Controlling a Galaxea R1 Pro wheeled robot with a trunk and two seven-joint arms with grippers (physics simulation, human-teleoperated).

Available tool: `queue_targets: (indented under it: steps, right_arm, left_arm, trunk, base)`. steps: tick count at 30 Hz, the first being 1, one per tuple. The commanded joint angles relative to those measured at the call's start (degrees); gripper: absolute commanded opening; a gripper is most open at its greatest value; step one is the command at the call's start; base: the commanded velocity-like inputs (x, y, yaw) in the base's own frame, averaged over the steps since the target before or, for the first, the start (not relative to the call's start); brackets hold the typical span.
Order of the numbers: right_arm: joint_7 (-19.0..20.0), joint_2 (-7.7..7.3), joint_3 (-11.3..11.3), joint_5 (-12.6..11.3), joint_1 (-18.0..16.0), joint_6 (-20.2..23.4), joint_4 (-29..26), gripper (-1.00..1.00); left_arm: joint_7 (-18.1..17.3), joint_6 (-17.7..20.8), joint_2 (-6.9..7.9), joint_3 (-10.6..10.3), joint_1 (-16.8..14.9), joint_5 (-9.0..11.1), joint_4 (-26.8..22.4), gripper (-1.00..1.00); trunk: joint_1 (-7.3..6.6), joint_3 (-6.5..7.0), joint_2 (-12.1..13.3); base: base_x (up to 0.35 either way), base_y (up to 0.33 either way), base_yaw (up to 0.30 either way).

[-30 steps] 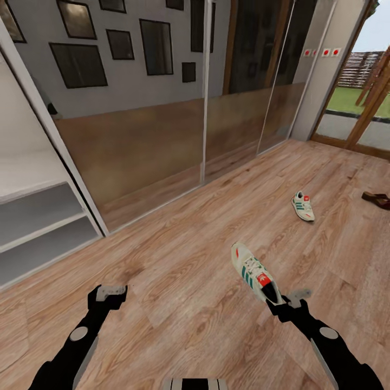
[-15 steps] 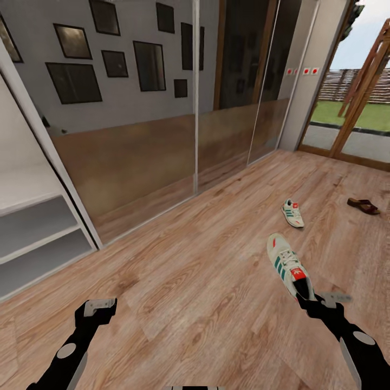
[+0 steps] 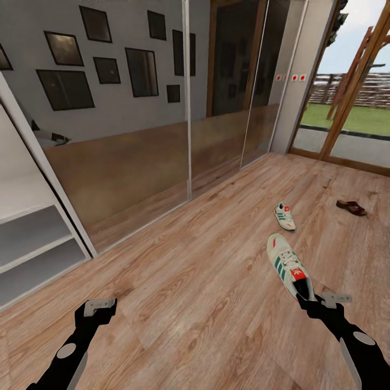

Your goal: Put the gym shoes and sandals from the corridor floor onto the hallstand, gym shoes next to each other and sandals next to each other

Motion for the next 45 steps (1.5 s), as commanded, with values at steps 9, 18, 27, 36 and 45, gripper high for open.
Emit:
queue_targets:
  steps: [9, 18, 27, 36, 45]
  right_arm:
    - [0.3, 0.07, -0.2, 1.4, 0.0, 0.2, 0.0, -1.00]
    - [0.3, 0.15, -0.2, 1.7, 0.0, 0.2, 0.0, -1.00]
    - [0.3, 0.24, -0.1, 2.0, 0.0, 0.2, 0.0, -1.00]
    - [0.3, 0.22, -0.1, 2.0, 0.0, 0.2, 0.0, -1.00]
    - [0.4, 0.15, -0.3, 1.9, 0.0, 0.3, -0.1, -1.00]
  left_arm:
    - [-0.2, -0.2, -0.08, 0.1, 0.0, -0.2, -0.1, 1.00]
    - [0.1, -0.3, -0.19, 0.0, 0.0, -0.5, -0.5, 1.00]
    - [0.1, -0.3, -0.16, 0.0, 0.0, -0.5, -0.7, 1.00]
    - [0.0, -0.2, -0.19, 0.0, 0.0, -0.6, -0.8, 1.00]
    - [0.0, -0.2, -0.11, 0.0, 0.0, -0.6, -0.8, 1.00]
  trunk:
    - [-0.46, 0.40, 0.8]
    - [-0.46, 0.70, 0.8]
    - [-0.46, 0.73, 0.8]
    - [-0.46, 0.73, 0.8]
    - [-0.46, 0.56, 0.8]
  base:
    - [0.000, 0.000, -0.036]
    - [0.000, 0.000, -0.147]
    - [0.001, 0.000, -0.011]
    - [0.219, 0.113, -0.084]
    - [0.323, 0.072, -0.258]
